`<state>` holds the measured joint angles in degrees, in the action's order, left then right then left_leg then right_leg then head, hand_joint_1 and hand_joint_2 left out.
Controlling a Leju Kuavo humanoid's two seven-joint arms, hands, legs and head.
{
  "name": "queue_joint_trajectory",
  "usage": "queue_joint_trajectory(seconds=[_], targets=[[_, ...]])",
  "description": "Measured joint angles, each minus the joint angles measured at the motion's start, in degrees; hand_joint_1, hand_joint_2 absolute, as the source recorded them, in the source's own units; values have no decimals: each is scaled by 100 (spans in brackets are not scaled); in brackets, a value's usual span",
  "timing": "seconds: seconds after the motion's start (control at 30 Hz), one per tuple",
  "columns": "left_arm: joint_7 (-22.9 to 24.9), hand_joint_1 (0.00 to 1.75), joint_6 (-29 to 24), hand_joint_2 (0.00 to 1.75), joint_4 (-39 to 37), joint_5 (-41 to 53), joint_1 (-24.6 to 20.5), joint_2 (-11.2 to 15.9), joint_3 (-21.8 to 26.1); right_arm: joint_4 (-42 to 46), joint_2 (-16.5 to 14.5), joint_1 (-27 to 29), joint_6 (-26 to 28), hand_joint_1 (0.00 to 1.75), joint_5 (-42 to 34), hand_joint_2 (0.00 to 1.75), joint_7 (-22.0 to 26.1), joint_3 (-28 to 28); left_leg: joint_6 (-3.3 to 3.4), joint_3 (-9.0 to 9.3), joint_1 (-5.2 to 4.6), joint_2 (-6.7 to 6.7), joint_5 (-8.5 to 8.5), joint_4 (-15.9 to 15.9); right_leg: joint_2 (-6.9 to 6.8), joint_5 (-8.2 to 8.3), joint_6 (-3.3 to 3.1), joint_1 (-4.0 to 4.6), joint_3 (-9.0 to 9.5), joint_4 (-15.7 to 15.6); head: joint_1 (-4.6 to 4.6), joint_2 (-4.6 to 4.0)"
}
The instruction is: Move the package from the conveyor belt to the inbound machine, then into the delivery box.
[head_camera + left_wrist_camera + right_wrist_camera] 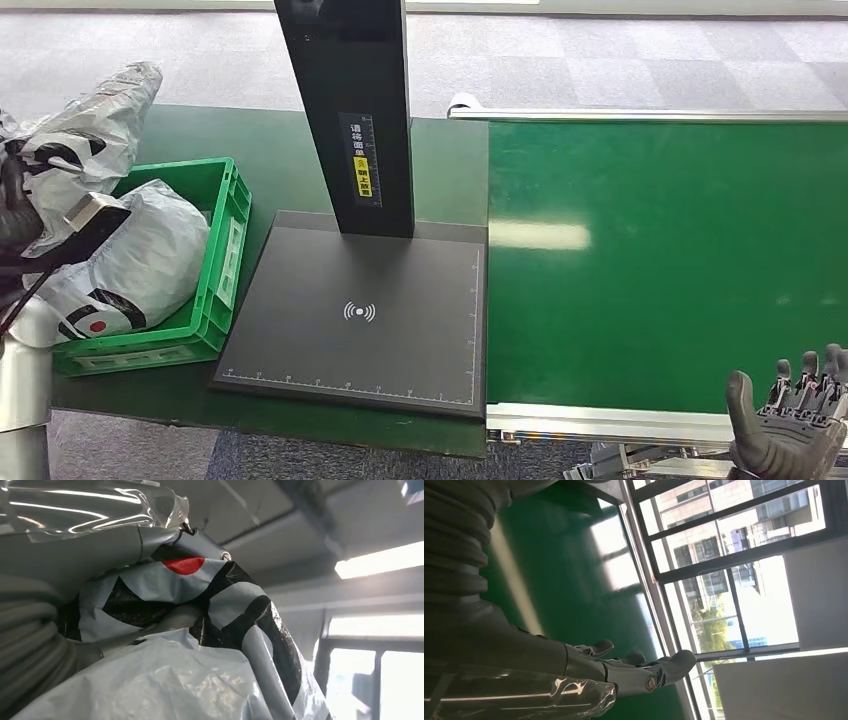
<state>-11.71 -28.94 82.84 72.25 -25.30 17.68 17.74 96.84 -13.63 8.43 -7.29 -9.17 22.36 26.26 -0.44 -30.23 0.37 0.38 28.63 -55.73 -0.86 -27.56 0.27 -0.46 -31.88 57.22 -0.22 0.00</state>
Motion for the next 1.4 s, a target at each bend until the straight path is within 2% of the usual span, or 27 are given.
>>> queue_joint_trajectory(seconds=[0.03,0.07,0.17,0.2,0.33,0.43,0.53,0.6,0.7,0.93,1.17,1.3,1.4], targets=[[78,143,-16,175,-261,136,-63,-1,-25,-18,40,-28,15,0,-20,175,-4,-39,0,0,0,1,0,0,1,1,0,0,0,0,-1,0],[173,125,-51,175,-495,282,-103,-8,-63,-37,77,-51,24,0,-35,175,-8,-79,0,0,-1,3,0,0,3,2,-1,-1,-1,0,-1,0],[457,21,-217,175,-1086,676,-136,-59,-249,-98,166,-96,51,0,-50,175,-9,-201,1,-2,-3,3,1,-1,5,2,0,-2,-3,0,0,0],[535,1,-261,175,-1233,774,-127,-85,-318,-116,188,-107,60,0,-52,175,-9,-240,1,-3,-3,2,1,-1,4,2,0,-3,-4,-1,1,0],[871,0,-259,175,-1660,1184,-59,-203,-608,-186,278,-153,110,0,-54,175,-9,-373,1,-6,-5,2,3,-1,4,2,0,-4,-6,-2,0,0],[1573,0,-44,175,-1887,1616,19,-238,-907,-237,352,-168,137,0,-54,175,-9,-446,1,-7,-4,3,3,-1,5,2,0,-3,-7,-2,-1,0],[2585,0,180,175,-2020,1748,76,-98,-1451,-282,420,-171,154,0,-56,175,-7,-484,0,-7,-2,2,2,-1,5,2,-1,-2,-7,-2,-1,0],[3090,0,338,175,-2054,1763,108,27,-1814,-305,451,-170,172,0,-57,175,-5,-496,0,-7,-1,1,2,-1,4,2,-1,-1,-7,-1,-1,0],[3297,0,610,175,-2063,1766,145,121,-2101,-320,479,-144,194,0,-58,175,-3,-507,0,-7,0,1,2,-1,5,2,-1,0,-7,-1,-1,0],[2744,0,707,175,-1947,1501,342,-73,-1850,-321,480,-44,193,0,-26,175,-6,-503,0,-7,-1,3,3,-1,6,1,-1,-1,-8,-2,0,0],[1651,0,293,175,-1359,-126,685,-429,-1390,-314,461,59,182,0,-10,175,-33,-425,1,-8,-1,2,3,-1,5,1,0,-1,-9,-3,-1,0],[506,0,-207,175,-816,-1892,891,-648,-1312,-281,405,139,143,0,-3,175,-45,-347,1,-8,-1,1,4,-1,5,1,0,-1,-9,-3,-1,0],[-724,0,-502,175,-166,-3563,1147,-886,-1331,-238,337,194,107,0,37,175,-42,-303,2,-8,-2,4,6,-1,7,1,0,-2,-9,-3,-1,0]])
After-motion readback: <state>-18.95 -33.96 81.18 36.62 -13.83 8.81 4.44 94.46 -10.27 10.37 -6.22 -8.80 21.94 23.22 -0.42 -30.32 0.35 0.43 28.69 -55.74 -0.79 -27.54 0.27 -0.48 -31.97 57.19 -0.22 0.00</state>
